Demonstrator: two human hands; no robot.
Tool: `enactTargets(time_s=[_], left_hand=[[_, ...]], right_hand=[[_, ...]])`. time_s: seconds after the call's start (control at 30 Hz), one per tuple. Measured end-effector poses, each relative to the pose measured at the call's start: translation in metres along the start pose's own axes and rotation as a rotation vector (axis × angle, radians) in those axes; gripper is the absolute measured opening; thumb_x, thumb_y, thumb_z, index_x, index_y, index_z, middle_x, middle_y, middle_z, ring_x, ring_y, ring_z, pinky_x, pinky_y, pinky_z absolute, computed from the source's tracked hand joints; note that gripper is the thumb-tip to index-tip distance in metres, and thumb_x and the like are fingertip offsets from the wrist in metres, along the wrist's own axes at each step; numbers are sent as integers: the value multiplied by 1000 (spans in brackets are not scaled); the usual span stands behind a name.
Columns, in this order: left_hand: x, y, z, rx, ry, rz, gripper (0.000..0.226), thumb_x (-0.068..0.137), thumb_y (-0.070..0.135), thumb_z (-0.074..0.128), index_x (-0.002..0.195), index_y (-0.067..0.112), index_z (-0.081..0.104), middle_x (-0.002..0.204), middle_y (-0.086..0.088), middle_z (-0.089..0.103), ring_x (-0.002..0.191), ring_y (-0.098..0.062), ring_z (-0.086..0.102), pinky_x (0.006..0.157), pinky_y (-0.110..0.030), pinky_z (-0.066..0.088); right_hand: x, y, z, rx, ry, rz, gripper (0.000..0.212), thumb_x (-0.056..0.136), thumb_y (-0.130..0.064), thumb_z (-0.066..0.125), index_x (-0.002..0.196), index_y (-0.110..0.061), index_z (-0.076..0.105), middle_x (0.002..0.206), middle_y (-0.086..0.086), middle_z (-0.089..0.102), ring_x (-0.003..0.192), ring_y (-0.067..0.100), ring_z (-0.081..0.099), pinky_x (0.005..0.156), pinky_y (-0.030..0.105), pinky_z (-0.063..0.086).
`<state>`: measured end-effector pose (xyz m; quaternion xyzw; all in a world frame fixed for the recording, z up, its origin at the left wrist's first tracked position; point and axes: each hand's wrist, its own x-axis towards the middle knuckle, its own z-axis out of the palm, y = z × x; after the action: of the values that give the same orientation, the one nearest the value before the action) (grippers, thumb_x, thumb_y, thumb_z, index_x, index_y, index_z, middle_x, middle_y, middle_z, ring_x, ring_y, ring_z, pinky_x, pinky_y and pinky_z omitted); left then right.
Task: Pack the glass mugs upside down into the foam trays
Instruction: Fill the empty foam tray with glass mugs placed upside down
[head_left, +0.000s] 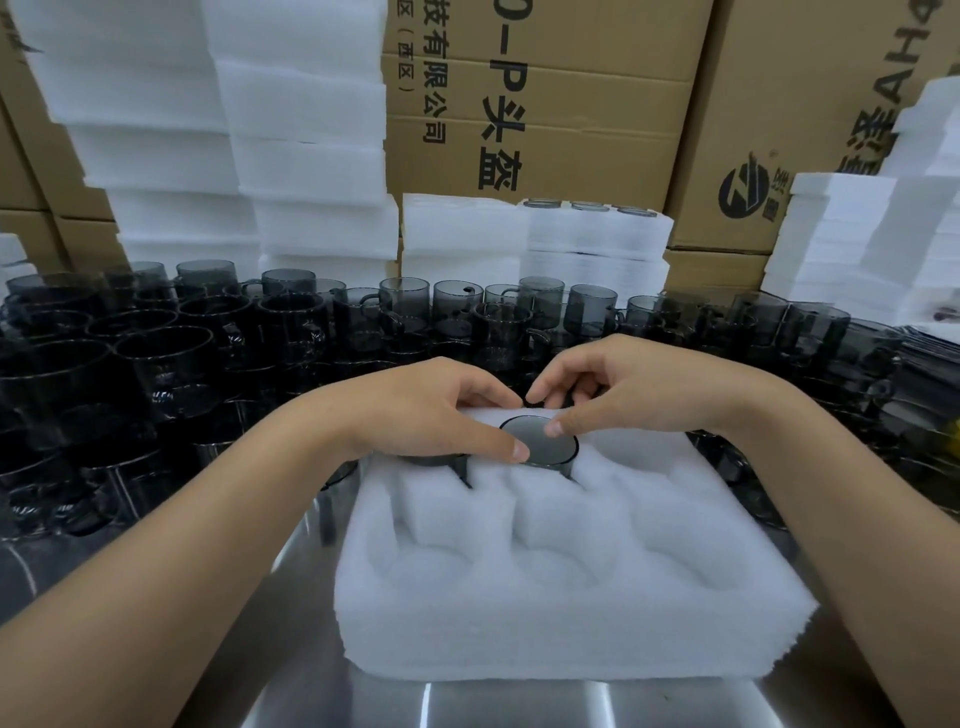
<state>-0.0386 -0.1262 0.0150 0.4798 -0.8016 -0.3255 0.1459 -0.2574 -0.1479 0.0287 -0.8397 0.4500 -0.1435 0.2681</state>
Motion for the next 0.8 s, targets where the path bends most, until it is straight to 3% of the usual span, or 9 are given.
enactTargets(time_s=[0.17,0.27,0.33,0.43,0.57,0.67,0.73,0.8], left_hand=[[0,-2,0,3,13,-35,60,58,57,74,115,42,62,109,27,66,98,5,63,96,-28,50],[1,-3,0,11,9,-38,59,59,57,74,115,42,62,109,28,65,98,5,63,96,-28,49],[1,-3,0,13,6,-38,59,58,58,74,114,44,62,109,28,65,98,5,63,96,-28,49],[1,-4,0,2,-1,-30,55,58,57,74,110,45,62,108,28,66,96,6,64,96,-28,50],[1,-4,0,-5,0,-25,52,57,58,74,106,46,63,105,31,66,94,7,64,95,-27,50],[1,-4,1,-10,-1,-30,55,56,59,74,108,45,62,105,31,66,94,6,64,95,-28,50],[2,-4,1,-13,-2,-29,55,57,58,74,109,45,62,106,30,66,95,6,64,95,-28,50],[1,-4,1,-8,-2,-29,56,55,60,73,108,46,62,106,31,65,94,7,64,95,-27,50]], right_hand=[[-7,-5,-13,-23,370,60,24,80,-56,61,80,-34,70,76,-16,70,59,-4,57,61,20,46],[-15,4,-42,-168,713,146,15,90,-40,58,88,-30,69,82,-17,65,79,4,59,72,24,46],[-19,20,-68,-263,847,305,17,93,-27,53,104,-26,66,99,-6,63,98,19,56,86,34,45],[-25,51,-103,-467,849,695,37,94,-28,43,129,-22,52,136,19,42,127,39,32,103,49,29],[-33,93,-128,-503,686,947,44,97,-25,35,140,-19,41,147,20,31,135,41,24,112,51,20],[-35,113,-129,-556,477,933,39,100,-18,34,132,-3,50,143,19,43,126,37,41,105,43,35],[-36,117,-123,-529,542,925,29,95,-11,43,116,0,61,125,19,57,104,36,52,88,38,45],[-36,118,-115,-538,627,913,25,89,-6,50,109,-2,64,112,19,62,93,35,54,80,37,47]])
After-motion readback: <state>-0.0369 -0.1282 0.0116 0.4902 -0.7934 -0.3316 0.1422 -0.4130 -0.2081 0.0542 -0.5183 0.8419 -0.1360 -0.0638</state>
